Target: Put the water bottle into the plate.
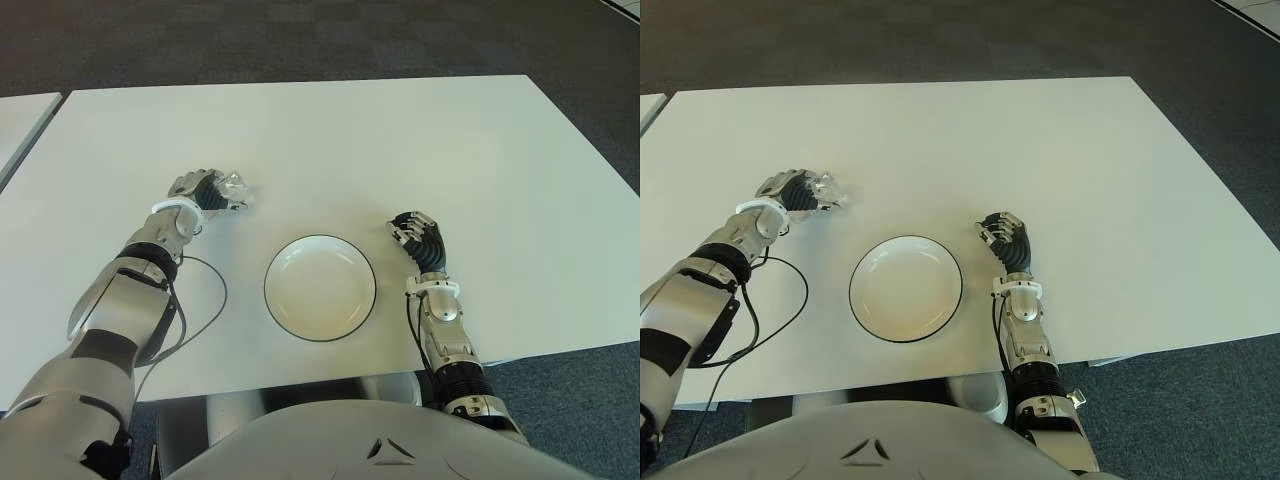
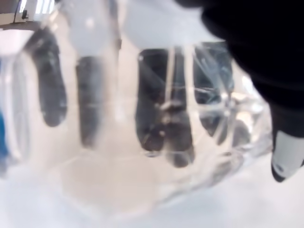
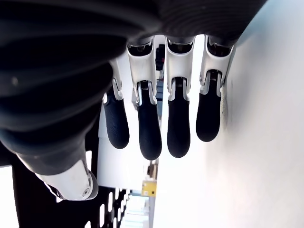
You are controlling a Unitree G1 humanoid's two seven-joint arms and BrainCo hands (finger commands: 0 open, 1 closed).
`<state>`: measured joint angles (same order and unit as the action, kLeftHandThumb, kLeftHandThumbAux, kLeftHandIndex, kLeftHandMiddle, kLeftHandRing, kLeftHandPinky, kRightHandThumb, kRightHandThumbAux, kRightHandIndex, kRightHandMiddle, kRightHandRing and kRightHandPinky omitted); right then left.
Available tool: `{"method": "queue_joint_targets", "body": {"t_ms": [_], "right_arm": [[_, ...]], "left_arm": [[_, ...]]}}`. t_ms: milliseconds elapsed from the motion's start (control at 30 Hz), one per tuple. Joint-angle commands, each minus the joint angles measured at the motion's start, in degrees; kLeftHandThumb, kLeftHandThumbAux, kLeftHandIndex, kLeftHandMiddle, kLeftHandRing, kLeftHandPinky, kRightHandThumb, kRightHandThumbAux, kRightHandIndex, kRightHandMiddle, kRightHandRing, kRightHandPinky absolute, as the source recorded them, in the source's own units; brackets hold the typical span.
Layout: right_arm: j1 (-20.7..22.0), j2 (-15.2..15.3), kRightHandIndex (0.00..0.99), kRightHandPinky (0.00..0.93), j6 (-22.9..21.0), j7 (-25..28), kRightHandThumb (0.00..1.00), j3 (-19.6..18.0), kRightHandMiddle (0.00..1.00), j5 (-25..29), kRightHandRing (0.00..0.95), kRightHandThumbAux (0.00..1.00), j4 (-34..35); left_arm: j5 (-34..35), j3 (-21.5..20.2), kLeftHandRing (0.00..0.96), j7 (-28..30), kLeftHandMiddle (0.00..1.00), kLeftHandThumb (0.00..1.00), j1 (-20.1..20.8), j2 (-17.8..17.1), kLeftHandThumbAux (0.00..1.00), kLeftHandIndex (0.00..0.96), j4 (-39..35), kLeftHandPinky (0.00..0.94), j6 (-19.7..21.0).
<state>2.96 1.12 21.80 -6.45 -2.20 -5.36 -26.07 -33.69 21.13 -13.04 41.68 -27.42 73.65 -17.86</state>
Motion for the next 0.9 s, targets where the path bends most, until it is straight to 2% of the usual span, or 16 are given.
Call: {"method": "queue_joint_targets", "body": {"t_ms": [33, 167, 333, 900], "right_arm": [[0.23, -0.12, 0.426, 0.472, 0.36, 0.17, 0.703, -0.03, 0.487, 0.51, 0.474, 0.732, -0.95], [0.3, -0.13, 0.426, 0.474, 0.51, 0.31, 0.704, -0.06, 0.487, 0.62, 0.474, 0.732, -1.1], [0.38, -0.3, 0.425, 0.482, 0.44, 0.26, 0.703, -0.07, 0.487, 0.67, 0.48, 0.733, -1.07], [0.7, -0.64, 0.425, 0.487, 1.08, 0.04, 0.702, 0.2, 0.489, 0.25, 0.482, 0.733, -1.71]], "left_arm": [[0.73, -0.78, 0.829, -1.66, 0.539, 0.849, 1.37, -0.89, 0.671, 0.393, -2.59, 0.805, -1.8], [0.4, -0.7, 0.832, -2.34, 0.538, 0.849, 1.47, -1.12, 0.671, 0.392, -3.74, 0.807, -2.31], [-0.37, -0.7, 0.834, -2.22, 0.538, 0.848, 1.52, -2.54, 0.672, 0.391, -12.24, 0.803, -2.81], [-0.97, -3.87, 0.847, 0.32, 0.54, 0.848, -8.42, -4.77, 0.672, 0.391, -42.46, 0.841, -0.41]]}}
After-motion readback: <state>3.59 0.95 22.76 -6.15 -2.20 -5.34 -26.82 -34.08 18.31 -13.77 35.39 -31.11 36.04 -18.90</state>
